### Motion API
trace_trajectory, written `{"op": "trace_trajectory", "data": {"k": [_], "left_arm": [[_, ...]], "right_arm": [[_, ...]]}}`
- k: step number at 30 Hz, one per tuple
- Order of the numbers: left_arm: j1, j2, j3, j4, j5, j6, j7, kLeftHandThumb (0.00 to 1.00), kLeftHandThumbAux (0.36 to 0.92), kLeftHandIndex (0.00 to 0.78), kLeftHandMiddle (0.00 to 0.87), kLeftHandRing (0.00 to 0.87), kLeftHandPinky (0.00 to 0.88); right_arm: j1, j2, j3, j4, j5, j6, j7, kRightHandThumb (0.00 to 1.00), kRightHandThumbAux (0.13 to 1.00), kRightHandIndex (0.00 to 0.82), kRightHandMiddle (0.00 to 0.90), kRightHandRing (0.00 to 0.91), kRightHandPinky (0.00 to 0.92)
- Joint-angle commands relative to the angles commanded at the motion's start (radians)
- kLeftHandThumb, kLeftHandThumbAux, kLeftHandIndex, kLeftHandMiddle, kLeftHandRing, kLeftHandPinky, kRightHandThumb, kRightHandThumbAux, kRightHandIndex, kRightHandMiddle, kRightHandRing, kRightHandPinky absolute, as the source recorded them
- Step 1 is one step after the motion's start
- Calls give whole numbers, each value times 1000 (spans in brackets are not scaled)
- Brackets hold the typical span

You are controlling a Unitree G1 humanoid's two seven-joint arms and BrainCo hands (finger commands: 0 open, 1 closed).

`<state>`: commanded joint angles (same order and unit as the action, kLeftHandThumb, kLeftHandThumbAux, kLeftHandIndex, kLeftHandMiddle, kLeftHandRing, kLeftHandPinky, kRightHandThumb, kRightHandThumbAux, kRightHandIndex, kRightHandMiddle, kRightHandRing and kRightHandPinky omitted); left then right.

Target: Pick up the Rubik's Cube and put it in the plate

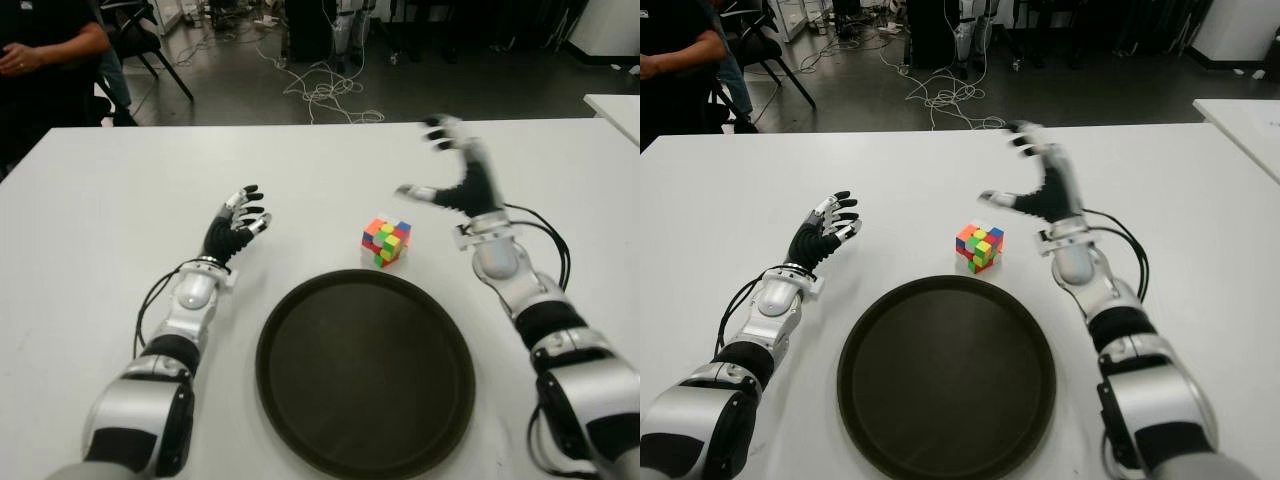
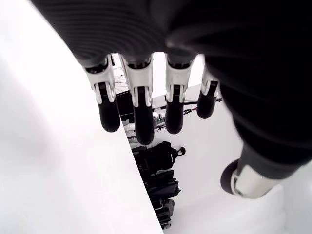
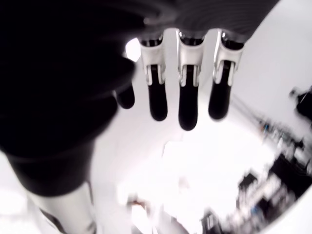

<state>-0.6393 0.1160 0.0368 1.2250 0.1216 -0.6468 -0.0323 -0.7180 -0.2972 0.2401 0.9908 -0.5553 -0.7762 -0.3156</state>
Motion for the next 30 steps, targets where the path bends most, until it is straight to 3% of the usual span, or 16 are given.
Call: {"op": "trace_trajectory", "data": {"k": [3,6,13,22,30], "left_arm": [[1,0,-1,0,1,1,1,125,642,134,193,206,222],[1,0,-2,-1,3,-1,3,125,638,135,191,204,209],[4,0,-1,-2,2,-12,5,101,636,129,188,199,188],[4,4,-6,2,9,-9,17,108,627,135,194,203,200],[3,7,-7,4,10,-8,16,107,617,135,191,205,212]], "right_arm": [[21,-14,58,-52,-56,34,37,0,777,213,254,280,307],[11,-45,106,-71,-96,69,108,0,755,203,253,282,311],[37,-89,155,-194,-135,181,241,0,733,192,225,240,218],[65,-111,186,-342,-146,345,401,0,746,161,191,188,137],[71,-115,214,-374,-161,405,450,0,763,161,187,183,132]]}}
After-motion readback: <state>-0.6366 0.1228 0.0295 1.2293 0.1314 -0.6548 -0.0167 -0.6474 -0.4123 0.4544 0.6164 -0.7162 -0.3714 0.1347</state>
